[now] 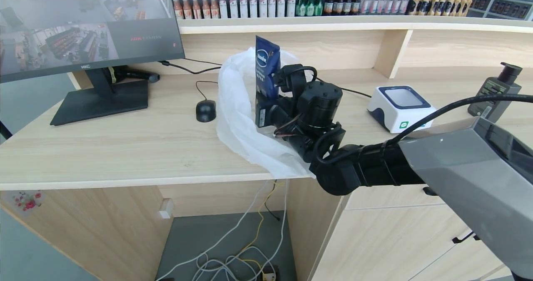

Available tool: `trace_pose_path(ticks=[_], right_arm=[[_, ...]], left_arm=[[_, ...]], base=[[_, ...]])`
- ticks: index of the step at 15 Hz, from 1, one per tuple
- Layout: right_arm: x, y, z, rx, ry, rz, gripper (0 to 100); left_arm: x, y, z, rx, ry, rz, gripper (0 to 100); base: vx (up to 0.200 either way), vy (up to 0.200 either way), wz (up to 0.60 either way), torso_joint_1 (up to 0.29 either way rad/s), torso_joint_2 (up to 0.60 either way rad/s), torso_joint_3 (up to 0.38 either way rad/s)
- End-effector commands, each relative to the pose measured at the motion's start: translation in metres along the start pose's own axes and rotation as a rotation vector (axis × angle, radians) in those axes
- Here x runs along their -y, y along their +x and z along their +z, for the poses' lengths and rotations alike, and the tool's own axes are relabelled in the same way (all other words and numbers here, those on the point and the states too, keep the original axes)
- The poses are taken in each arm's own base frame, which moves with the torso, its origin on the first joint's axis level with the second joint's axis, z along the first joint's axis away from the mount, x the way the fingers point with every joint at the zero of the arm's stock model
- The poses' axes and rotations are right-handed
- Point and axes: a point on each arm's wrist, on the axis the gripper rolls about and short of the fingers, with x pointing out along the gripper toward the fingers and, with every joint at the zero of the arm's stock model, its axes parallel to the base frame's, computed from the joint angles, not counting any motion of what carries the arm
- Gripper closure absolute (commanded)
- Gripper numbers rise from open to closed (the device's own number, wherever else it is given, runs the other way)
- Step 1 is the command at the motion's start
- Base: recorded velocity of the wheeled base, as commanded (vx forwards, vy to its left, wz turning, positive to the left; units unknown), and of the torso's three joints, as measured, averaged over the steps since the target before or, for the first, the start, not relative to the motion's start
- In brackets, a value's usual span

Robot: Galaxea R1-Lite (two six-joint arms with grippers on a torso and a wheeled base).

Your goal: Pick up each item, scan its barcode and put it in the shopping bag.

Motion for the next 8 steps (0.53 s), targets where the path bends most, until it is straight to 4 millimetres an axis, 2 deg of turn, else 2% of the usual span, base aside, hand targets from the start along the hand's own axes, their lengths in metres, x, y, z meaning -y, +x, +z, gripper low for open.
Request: trace_pose_path(ticks=[1,8], right_arm=[[-0.0002,0.0008,-0.0033,-0.004,-0.001,0.0,0],[0.0031,0.002,0.0038,0.019,0.026,-0.014,0]], left_arm=[[0.0,0.0,0.0,0.001,0.001,0.0,0],[0.0,0.0,0.0,0.001,0.0,-0.001,0]], base=[[0.0,0.0,0.0,0.0,0.0,0.0],[0.0,0.0,0.0,0.0,0.0,0.0]])
